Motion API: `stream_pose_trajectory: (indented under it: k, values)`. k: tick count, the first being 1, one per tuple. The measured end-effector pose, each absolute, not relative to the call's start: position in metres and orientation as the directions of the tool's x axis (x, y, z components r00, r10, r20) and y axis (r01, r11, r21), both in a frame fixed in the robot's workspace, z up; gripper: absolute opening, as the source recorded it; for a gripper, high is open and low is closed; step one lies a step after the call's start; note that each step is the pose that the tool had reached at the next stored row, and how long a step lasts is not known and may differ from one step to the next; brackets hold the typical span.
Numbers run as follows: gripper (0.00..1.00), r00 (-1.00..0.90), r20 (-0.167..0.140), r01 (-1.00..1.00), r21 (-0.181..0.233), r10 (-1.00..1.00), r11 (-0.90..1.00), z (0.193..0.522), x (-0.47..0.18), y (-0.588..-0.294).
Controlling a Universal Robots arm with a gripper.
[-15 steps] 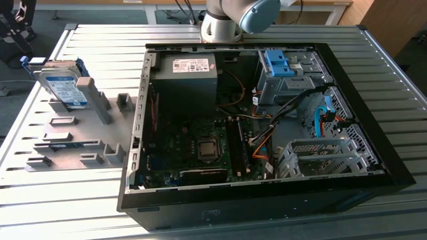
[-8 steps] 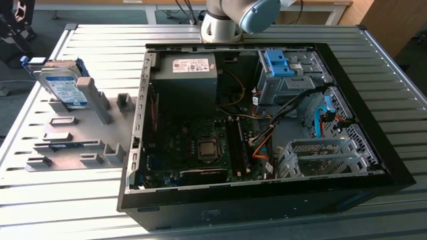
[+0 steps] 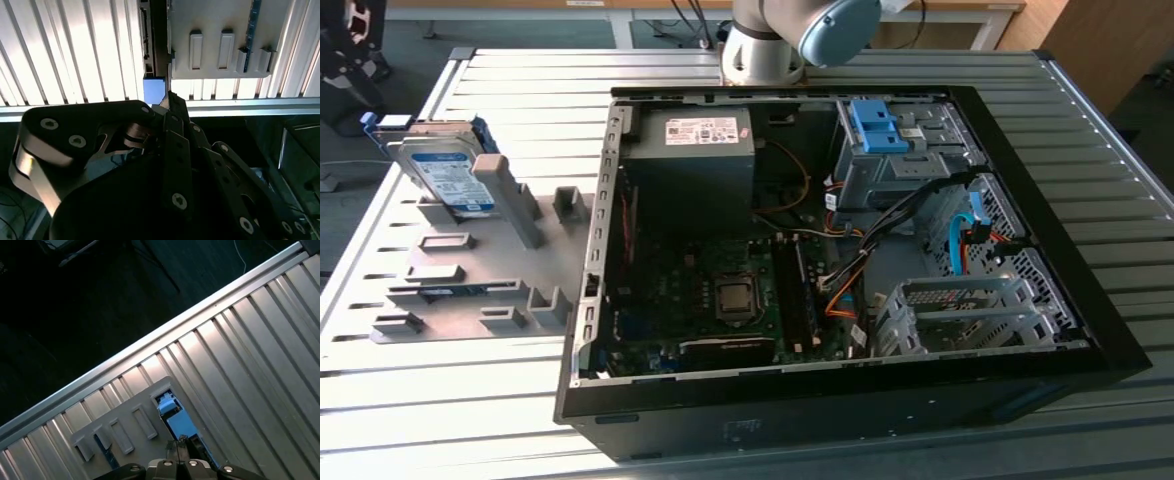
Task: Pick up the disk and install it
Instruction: 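Pick up the disk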
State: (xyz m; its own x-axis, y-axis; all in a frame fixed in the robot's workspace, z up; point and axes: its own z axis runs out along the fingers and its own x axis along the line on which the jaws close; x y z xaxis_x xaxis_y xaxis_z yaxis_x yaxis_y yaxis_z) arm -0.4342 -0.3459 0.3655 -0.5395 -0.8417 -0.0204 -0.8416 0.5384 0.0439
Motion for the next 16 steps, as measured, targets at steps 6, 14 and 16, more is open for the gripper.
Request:
stream_pose_trajectory:
  k: [6, 14, 16]
  values:
    - [0.11, -0.444, -0.020, -0.895, 0.044, -0.896, 0.443, 0.3642, -0.4342, -0.3459]
    - [0.11, -0.408, -0.020, -0.912, 0.044, -0.913, 0.407, 0.3641, -0.4342, -0.3459]
    - [0.11, -0.408, -0.020, -0.912, 0.044, -0.913, 0.407, 0.3641, -0.4342, -0.3459]
